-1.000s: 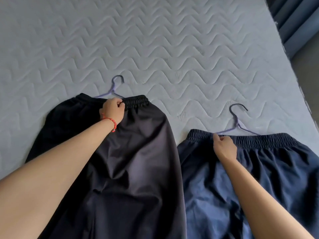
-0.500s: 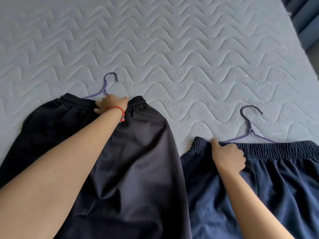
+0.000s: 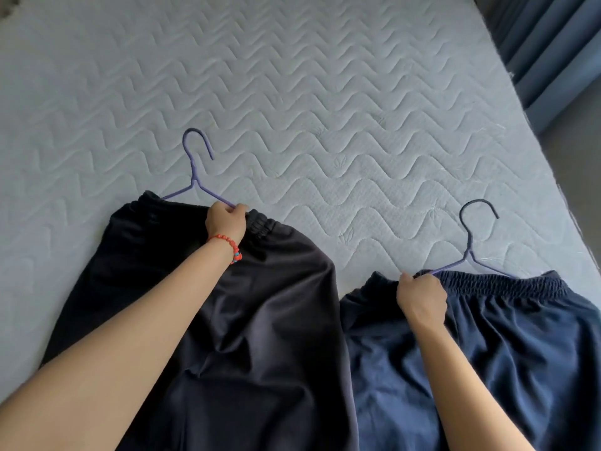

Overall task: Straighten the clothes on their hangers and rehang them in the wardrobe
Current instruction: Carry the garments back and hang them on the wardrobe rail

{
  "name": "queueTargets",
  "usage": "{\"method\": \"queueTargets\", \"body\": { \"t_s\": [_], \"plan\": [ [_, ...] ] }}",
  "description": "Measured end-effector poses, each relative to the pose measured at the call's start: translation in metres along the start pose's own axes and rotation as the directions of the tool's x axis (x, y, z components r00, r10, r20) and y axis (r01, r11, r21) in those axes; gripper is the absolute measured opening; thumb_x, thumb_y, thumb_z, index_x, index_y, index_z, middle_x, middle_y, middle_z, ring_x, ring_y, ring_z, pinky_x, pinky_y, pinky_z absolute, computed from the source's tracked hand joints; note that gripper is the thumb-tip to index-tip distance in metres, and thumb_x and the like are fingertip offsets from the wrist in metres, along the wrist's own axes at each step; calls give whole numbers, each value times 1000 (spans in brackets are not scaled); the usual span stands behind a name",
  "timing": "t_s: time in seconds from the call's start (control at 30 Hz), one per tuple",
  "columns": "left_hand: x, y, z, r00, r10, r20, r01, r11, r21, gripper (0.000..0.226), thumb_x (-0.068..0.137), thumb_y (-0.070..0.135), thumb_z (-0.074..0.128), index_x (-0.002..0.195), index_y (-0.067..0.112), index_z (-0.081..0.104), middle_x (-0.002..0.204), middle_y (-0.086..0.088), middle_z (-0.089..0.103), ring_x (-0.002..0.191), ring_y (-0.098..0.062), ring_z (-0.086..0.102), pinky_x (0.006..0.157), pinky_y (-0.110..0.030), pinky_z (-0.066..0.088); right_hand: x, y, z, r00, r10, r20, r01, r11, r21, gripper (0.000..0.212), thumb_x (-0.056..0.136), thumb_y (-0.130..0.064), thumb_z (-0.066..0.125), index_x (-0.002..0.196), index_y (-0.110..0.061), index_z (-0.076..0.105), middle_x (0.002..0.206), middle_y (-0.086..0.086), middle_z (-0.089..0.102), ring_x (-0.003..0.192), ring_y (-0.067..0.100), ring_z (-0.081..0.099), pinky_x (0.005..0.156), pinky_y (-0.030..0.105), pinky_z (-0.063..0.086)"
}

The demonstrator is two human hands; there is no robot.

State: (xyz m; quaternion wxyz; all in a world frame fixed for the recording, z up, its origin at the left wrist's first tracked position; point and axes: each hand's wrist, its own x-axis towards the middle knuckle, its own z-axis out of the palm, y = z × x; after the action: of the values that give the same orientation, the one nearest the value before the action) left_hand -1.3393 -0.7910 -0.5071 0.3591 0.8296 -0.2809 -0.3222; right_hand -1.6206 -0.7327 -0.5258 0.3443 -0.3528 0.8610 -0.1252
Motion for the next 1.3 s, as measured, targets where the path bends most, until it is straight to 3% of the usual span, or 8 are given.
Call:
{"method": "queueTargets", "body": {
  "t_s": [0.2, 0.37, 0.5, 0.7, 0.8, 0.93, 1.1, 1.3],
  "plan": [
    [-32, 21, -49, 999, -39, -1, 39, 984, -173, 23, 78, 15, 53, 88, -5, 60, 98, -24, 66, 93, -37, 64, 86, -52, 53, -46, -11, -47, 997, -80, -5, 79, 984, 160, 28, 87, -14, 41, 65, 0, 52, 75, 25, 68, 78, 36, 62, 67, 35, 45],
    [-82, 75, -96, 1000, 1, -4, -2, 966, -259, 14, 82, 12, 51, 86, 0, 56, 98, -21, 65, 91, -34, 63, 84, -52, 54, -89, -29, -98, 987, -142, 69, 125, 970, 208, 35, 86, -6, 40, 51, -9, 39, 26, -1, 48, 29, 11, 54, 38, 19, 38],
    [-116, 117, -135, 999, 37, -29, -43, 957, -287, 11, 82, 9, 50, 78, 0, 54, 88, -20, 60, 89, -35, 62, 84, -53, 53, -126, -53, -135, 964, -261, 53, 248, 952, 179, 34, 86, -6, 44, 53, -8, 37, 53, 13, 52, 51, 28, 58, 45, 26, 33],
    [-166, 160, -199, 997, 68, -43, -77, 954, -289, 23, 83, 9, 49, 60, 6, 53, 84, -21, 59, 95, -42, 61, 85, -54, 52, -184, -99, -206, 882, -470, 31, 463, 877, 129, 28, 85, -1, 42, 58, -7, 34, 55, 7, 38, 54, 22, 36, 49, 30, 25],
    [-201, 177, -236, 991, 106, -83, -124, 959, -255, 23, 85, 6, 46, 68, -5, 57, 80, -17, 58, 89, -37, 62, 83, -42, 52, -217, -122, -240, 835, -550, 32, 543, 831, 124, 26, 84, 1, 40, 60, -6, 34, 56, 8, 37, 54, 21, 34, 49, 30, 24],
    [-239, 188, -293, 974, 141, -176, -170, 972, -160, 38, 89, 5, 44, 51, 5, 42, 66, -12, 51, 74, -25, 49, 68, -28, 36, -266, -149, -272, 758, -651, 31, 644, 755, 121, 29, 85, -1, 39, 58, -10, 35, 58, 6, 40, 61, 24, 41, 54, 32, 27],
    [-272, 187, -386, 930, 184, -320, -216, 974, -69, 28, 90, 9, 46, 71, -7, 59, 69, -16, 57, 77, -31, 55, 66, -28, 34, -331, -180, -283, 639, -769, 13, 760, 635, 138, 14, 88, -3, 38, 83, 0, 51, 84, 15, 51, 81, 32, 49, 67, 31, 32],
    [-314, 159, -505, 883, 172, -436, -190, 982, 1, 35, 91, 13, 47, 57, 5, 50, 59, -11, 49, 57, -23, 45, 51, -29, 27, -425, -207, -264, 496, -867, 54, 844, 495, 206, 16, 91, -6, 37, 78, -5, 47, 80, 14, 51, 77, 28, 46, 65, 31, 31]
  ]
}}
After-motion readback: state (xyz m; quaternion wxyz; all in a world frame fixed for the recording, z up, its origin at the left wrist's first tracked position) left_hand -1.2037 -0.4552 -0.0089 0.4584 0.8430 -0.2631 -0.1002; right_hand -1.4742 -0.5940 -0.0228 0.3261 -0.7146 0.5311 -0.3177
